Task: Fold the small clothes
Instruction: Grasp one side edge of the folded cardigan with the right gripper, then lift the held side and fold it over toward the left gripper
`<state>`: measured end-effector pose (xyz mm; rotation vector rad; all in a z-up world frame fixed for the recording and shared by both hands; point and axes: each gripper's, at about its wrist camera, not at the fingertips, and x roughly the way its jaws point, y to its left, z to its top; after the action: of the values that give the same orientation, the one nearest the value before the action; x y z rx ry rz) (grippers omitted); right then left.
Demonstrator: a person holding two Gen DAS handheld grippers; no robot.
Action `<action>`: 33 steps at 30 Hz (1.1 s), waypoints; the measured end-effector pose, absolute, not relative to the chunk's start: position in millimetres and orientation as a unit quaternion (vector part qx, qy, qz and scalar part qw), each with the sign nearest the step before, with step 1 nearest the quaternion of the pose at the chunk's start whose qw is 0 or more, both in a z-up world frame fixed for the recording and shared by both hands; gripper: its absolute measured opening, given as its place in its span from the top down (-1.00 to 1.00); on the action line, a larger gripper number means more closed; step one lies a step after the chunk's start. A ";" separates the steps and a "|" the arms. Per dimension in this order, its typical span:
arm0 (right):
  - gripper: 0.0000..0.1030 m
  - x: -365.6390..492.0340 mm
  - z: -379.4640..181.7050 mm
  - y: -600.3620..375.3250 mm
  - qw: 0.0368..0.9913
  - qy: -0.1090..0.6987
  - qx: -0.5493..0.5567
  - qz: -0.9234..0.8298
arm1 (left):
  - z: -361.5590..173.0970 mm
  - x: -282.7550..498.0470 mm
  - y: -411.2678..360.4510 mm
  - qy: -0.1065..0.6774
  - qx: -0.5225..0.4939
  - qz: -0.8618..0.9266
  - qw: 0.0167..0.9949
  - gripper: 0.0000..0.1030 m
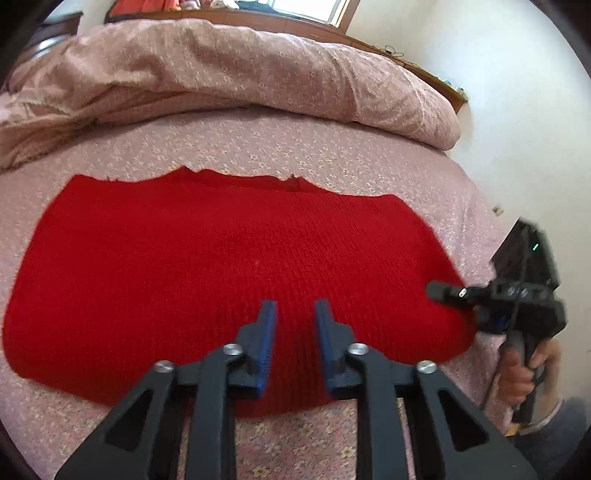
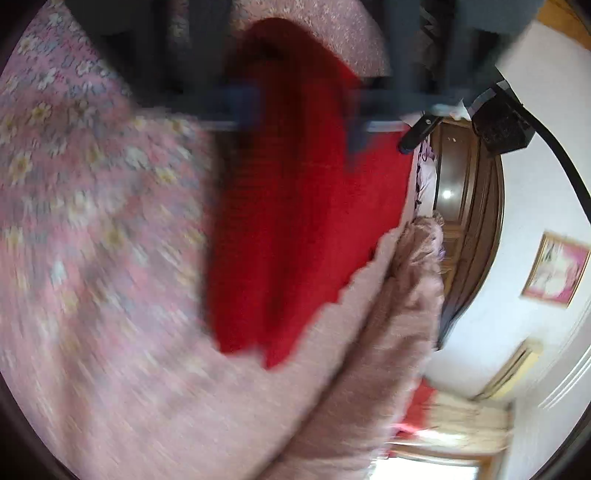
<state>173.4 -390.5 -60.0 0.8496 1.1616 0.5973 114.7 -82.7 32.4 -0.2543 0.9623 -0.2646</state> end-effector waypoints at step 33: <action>0.59 178.0 159.3 -109.6 0.800 0.591 -0.077 0.079 | 34.3 49.1 132.1 0.455 -0.121 -0.141 0.871 0.93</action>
<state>178.0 -109.6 159.3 -0.1646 1.2669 0.1690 49.1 132.1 34.3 -0.2535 0.9514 -0.2940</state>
